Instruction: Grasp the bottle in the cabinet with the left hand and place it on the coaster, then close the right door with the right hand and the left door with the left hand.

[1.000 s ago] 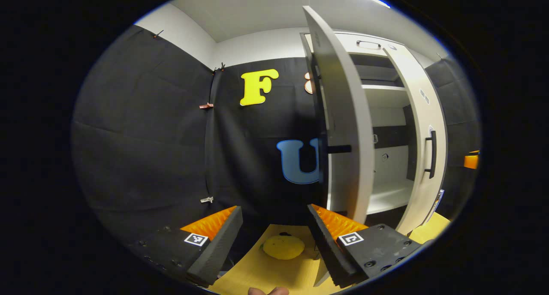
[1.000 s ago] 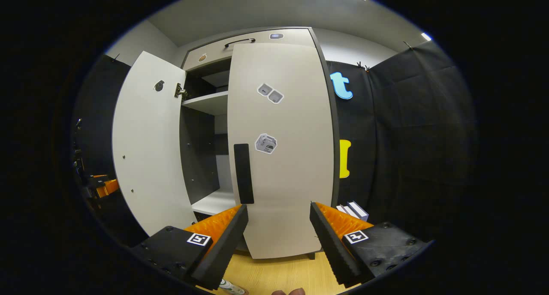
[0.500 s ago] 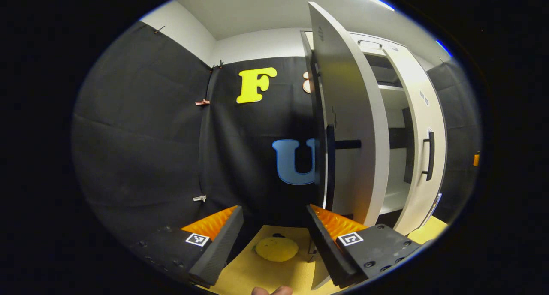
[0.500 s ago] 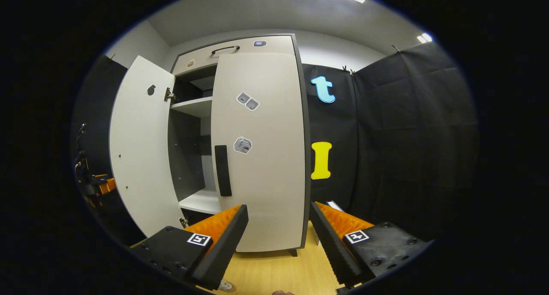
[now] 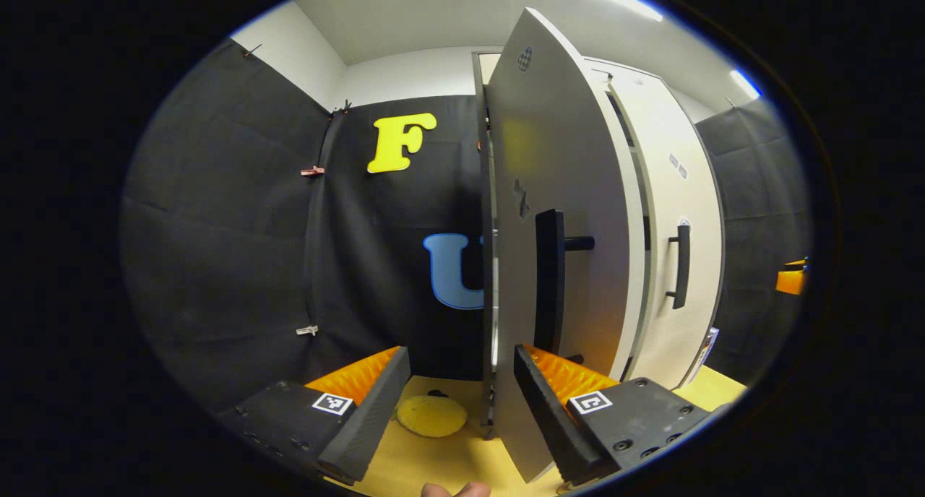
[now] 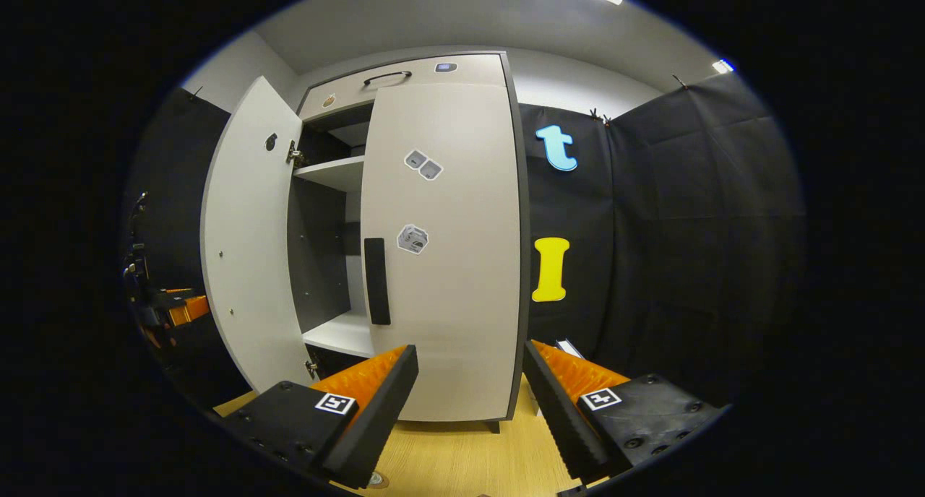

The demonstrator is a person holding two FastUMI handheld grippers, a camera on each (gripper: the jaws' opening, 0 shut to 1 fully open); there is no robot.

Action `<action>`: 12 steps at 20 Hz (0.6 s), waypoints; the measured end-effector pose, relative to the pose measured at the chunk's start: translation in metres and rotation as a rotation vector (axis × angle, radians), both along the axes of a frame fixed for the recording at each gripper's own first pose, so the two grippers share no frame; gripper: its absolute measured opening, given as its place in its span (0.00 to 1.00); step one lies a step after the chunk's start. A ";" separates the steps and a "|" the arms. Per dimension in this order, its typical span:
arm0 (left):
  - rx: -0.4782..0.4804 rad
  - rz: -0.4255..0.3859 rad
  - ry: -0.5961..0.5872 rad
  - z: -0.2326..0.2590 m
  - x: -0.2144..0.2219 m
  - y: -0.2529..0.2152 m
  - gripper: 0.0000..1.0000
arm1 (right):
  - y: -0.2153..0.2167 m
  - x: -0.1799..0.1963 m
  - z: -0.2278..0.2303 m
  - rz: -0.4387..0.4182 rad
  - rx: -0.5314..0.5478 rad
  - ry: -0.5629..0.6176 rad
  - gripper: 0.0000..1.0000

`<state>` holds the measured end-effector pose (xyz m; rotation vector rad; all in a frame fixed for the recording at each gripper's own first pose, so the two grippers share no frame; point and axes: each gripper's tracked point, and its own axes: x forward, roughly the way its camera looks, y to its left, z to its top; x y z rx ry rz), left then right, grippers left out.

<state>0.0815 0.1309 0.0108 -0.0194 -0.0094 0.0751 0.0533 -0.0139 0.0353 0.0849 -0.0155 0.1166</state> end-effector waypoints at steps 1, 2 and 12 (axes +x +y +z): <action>0.001 -0.009 -0.002 0.001 0.001 -0.008 0.94 | -0.003 0.002 -0.001 -0.003 0.004 0.005 0.97; 0.002 -0.017 -0.005 0.002 0.004 -0.016 0.94 | -0.006 0.004 -0.003 -0.003 0.008 0.016 0.97; 0.024 -0.118 -0.020 0.009 0.038 -0.104 0.93 | -0.038 0.021 -0.012 -0.004 0.050 0.055 0.97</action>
